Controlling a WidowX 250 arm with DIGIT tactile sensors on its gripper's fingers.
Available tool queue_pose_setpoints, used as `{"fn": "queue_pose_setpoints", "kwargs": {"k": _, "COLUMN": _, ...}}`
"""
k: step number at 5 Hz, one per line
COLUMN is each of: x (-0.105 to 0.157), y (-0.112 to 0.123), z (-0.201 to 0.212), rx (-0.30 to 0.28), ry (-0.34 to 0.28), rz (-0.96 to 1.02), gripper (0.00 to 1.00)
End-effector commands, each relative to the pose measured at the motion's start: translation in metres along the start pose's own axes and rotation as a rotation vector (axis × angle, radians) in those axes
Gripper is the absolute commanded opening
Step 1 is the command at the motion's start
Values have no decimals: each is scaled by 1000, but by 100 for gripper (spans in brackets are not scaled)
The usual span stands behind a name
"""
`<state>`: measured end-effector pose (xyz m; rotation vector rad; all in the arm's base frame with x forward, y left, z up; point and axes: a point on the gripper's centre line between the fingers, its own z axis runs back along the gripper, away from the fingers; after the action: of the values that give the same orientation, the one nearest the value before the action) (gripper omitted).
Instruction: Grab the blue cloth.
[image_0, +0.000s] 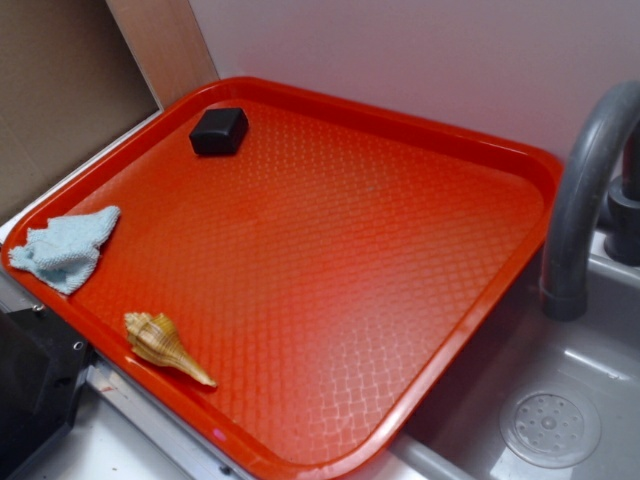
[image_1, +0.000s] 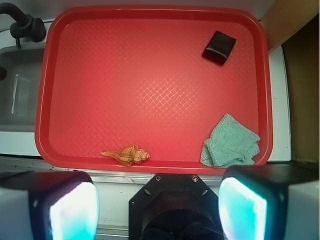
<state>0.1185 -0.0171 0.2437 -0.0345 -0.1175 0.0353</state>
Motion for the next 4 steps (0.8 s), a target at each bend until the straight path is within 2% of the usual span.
{"fn": "queue_pose_setpoints", "kwargs": {"k": 1, "x": 0, "y": 0, "z": 0, "rx": 0, "ry": 0, "rz": 0, "gripper": 100}}
{"fn": "queue_pose_setpoints", "kwargs": {"k": 2, "x": 18, "y": 25, "z": -52, "rx": -89, "ry": 154, "rz": -85, "gripper": 100}}
{"fn": "queue_pose_setpoints", "kwargs": {"k": 3, "x": 27, "y": 42, "z": -86, "rx": -102, "ry": 119, "rz": -257, "gripper": 100}}
{"fn": "queue_pose_setpoints", "kwargs": {"k": 4, "x": 24, "y": 62, "z": -114, "rx": -51, "ry": 85, "rz": -306, "gripper": 100}}
